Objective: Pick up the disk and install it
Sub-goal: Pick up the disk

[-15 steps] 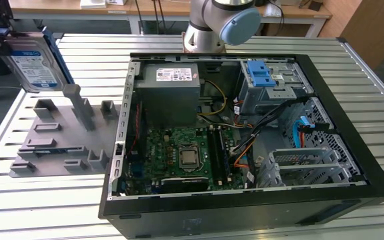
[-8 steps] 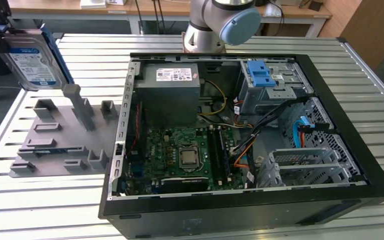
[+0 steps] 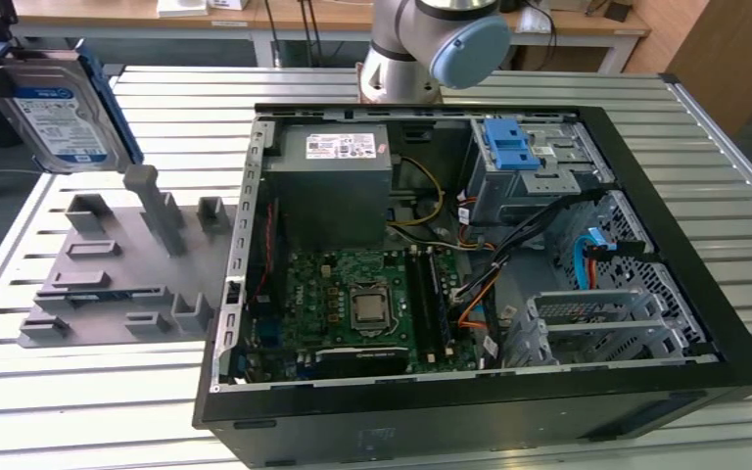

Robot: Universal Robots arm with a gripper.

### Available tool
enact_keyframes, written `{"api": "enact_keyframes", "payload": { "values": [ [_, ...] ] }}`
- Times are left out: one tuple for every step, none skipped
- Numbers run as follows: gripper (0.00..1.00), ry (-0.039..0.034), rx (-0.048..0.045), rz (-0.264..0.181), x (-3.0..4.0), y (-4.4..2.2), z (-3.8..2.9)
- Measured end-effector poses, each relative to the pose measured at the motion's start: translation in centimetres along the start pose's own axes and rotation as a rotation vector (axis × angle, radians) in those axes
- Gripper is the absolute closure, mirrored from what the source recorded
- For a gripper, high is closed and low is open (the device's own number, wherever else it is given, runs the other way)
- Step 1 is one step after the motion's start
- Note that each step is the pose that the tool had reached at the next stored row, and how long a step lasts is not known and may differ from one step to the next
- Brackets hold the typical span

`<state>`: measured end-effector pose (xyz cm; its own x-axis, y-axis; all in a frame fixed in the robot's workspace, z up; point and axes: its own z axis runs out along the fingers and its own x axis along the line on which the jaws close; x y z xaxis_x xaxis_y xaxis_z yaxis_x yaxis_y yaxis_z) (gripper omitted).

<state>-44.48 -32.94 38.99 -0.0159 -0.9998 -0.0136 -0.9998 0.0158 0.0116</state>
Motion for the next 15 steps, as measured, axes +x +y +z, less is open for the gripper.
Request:
{"api": "enact_keyframes", "payload": {
  "values": [
    [0.64,0.0000,0.0000,0.000,0.00,0.00,-0.10],
    [0.64,0.0000,0.0000,0.000,0.00,0.00,-0.19],
    [0.64,0.0000,0.0000,0.000,-0.01,0.00,-0.28],
    [0.64,0.0000,0.0000,0.000,-0.01,0.00,-0.38],
    [0.64,0.0000,0.0000,0.000,-0.01,0.01,-0.47],
    [0.64,0.0000,0.0000,0.000,-0.01,0.01,-0.56],
    [0.64,0.0000,0.0000,0.000,-0.01,0.01,-0.64],
    [0.64,0.0000,-0.0001,0.000,-0.01,0.01,-0.73],
    [0.64,0.0000,0.0000,0.000,-0.01,0.01,-0.81],
    [0.64,0.0000,-0.0001,0.000,-0.01,0.01,-0.89],
    [0.64,0.0001,-0.0001,0.000,-0.02,0.01,-0.96],
    [0.64,0.0000,-0.0001,0.000,-0.02,0.01,-1.03],
    [0.64,0.0000,-0.0001,0.000,-0.02,0.01,-1.10],
    [0.64,0.0000,-0.0001,0.000,-0.02,0.01,-1.18],
    [0.64,0.0000,0.0000,0.000,-0.02,0.01,-1.26]
  ]
}}
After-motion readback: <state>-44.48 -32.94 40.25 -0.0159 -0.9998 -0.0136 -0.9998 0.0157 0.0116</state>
